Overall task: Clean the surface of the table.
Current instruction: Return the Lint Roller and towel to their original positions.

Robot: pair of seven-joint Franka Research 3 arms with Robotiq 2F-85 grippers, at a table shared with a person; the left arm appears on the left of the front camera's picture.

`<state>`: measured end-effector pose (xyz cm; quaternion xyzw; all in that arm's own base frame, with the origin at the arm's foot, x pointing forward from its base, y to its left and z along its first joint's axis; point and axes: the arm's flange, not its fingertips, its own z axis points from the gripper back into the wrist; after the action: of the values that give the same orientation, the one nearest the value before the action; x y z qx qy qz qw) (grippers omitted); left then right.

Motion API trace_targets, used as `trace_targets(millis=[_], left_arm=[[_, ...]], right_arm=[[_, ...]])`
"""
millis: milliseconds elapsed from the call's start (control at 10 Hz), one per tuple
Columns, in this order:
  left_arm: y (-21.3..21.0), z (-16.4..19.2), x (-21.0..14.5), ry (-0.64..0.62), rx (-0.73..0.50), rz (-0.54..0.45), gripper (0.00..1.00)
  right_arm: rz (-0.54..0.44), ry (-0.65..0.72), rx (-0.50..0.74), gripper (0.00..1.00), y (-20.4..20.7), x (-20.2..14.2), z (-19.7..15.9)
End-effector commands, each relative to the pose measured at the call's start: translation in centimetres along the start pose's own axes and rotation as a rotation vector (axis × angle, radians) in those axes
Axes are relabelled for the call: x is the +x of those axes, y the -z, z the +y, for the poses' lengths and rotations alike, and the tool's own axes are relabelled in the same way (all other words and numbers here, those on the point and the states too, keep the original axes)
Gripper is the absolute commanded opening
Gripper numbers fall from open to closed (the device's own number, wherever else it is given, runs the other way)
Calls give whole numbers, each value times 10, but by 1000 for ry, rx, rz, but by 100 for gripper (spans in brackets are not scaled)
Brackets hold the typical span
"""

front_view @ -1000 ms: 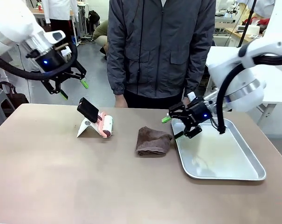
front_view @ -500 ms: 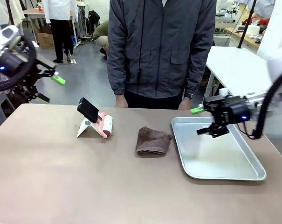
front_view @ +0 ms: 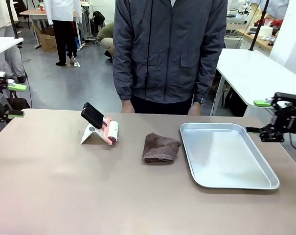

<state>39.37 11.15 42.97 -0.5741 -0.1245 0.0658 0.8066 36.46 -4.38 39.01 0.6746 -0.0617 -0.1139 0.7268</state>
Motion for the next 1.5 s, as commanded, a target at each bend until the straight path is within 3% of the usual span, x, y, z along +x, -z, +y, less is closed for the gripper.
trace_targets(millis=[0, 100, 200, 300, 400, 1400], left_arm=[[-16, 24, 8, -43, -127, -59, 100], [-22, 32, 12, -83, -136, -102, 100], [-26, 38, 15, -82, -185, -79, 100], [-27, 41, 17, -90, -203, -56, 100], [-29, 39, 5, -105, -121, -83, 100], [-29, 39, 5, -105, -121, -83, 100]], right_arm=[[-88, -11, 33, 100, -9, -27, -22], [-141, 7, 26, 100, -14, -28, -29], [-211, 23, 18, 100, -18, -28, -35], [-82, 24, 13, 100, -27, 6, -13], [-82, 24, 13, 100, -27, 6, -13], [-82, 24, 13, 100, -27, 6, -13]])
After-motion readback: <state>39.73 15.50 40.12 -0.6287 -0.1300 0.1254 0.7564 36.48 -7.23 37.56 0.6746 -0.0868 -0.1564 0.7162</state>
